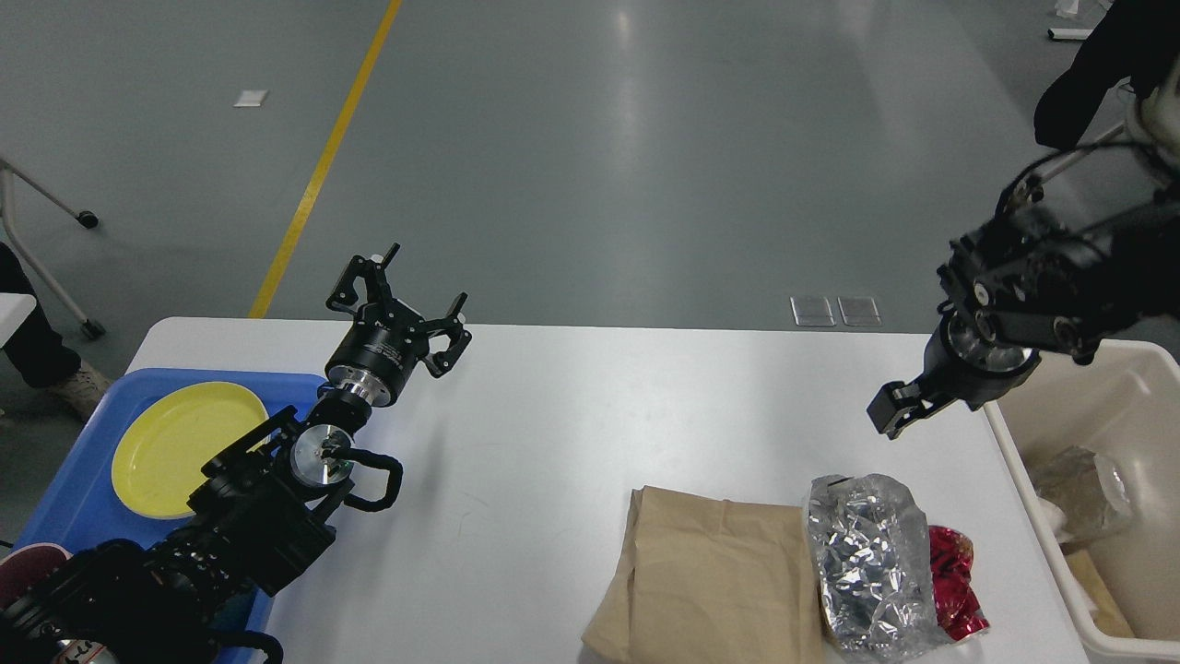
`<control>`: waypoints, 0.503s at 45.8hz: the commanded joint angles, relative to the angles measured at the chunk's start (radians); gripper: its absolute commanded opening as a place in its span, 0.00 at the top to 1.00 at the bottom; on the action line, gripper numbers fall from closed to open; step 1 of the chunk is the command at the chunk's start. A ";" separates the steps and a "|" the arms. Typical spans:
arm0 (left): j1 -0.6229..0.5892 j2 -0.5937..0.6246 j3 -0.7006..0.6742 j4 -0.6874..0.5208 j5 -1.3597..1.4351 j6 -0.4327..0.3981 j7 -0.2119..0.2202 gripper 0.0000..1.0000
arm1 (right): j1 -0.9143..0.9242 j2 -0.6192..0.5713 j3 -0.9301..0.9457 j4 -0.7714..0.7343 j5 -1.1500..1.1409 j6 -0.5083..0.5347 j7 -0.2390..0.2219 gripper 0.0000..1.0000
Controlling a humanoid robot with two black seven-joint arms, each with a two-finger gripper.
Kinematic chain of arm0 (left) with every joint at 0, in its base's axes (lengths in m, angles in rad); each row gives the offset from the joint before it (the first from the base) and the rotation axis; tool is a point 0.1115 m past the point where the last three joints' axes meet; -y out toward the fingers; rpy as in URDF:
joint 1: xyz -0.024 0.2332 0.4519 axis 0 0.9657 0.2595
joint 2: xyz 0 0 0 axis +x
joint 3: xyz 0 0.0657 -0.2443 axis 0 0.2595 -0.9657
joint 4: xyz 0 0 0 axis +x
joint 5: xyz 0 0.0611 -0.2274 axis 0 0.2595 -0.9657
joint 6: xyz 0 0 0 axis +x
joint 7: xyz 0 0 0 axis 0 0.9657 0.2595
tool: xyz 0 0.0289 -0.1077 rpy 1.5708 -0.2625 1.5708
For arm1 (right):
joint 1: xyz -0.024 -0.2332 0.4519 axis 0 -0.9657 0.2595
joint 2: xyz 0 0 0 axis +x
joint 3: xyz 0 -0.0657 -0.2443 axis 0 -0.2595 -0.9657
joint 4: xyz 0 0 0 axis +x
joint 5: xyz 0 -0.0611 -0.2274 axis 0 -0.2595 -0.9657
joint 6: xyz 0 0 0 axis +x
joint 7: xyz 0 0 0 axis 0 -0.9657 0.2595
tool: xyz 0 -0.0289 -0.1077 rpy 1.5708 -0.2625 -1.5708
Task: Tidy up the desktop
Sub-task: 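Lower the right gripper onto the foil-wrapped package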
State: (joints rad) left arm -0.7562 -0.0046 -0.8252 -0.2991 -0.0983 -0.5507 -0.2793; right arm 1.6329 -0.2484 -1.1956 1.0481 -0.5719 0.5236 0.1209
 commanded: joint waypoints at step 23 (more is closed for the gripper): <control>0.000 0.000 0.000 0.000 0.000 0.000 0.000 0.02 | -0.301 -0.064 0.033 -0.181 0.027 -0.142 0.002 0.07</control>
State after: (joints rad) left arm -0.7563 -0.0046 -0.8252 -0.2991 -0.0983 -0.5507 -0.2793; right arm 1.3587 -0.2924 -1.1712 0.8807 -0.5520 0.3995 0.1227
